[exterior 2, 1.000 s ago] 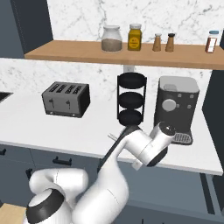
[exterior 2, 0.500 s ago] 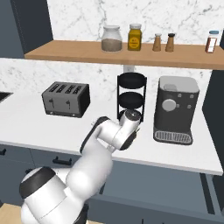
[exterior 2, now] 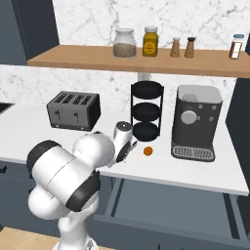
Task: Pick the tongs from the drawer and place it on the counter.
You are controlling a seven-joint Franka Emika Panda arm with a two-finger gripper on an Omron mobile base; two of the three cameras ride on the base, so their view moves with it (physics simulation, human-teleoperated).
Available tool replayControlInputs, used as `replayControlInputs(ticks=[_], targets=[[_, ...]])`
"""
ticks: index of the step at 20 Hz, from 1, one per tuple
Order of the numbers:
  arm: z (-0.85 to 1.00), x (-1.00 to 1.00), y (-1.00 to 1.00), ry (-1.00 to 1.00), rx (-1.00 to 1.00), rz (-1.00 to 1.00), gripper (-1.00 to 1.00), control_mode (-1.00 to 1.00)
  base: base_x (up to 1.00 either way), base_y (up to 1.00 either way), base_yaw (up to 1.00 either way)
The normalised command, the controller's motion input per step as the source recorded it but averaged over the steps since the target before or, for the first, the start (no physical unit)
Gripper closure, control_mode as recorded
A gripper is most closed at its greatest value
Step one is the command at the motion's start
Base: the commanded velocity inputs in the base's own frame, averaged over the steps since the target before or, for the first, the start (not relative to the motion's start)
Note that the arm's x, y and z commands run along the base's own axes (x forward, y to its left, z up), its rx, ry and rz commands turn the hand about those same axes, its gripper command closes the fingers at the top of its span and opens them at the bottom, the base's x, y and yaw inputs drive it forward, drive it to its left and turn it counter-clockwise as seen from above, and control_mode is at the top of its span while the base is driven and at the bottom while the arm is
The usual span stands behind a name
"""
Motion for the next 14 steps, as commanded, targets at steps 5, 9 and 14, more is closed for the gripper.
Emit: replayControlInputs(ticks=[5, 9, 14], targets=[[-0.04, 0.25, 0.16, 0.00, -0.01, 0.00, -1.00, -1.00, 0.00, 0.00, 0.00], [0.33, 0.03, 0.00, -0.10, 0.00, -0.05, -1.00, -1.00, 0.00, 0.00, 0.00], [0.80, -0.16, 0.00, -0.12, 0.00, -0.03, -1.00, -1.00, 0.00, 0.00, 0.00]])
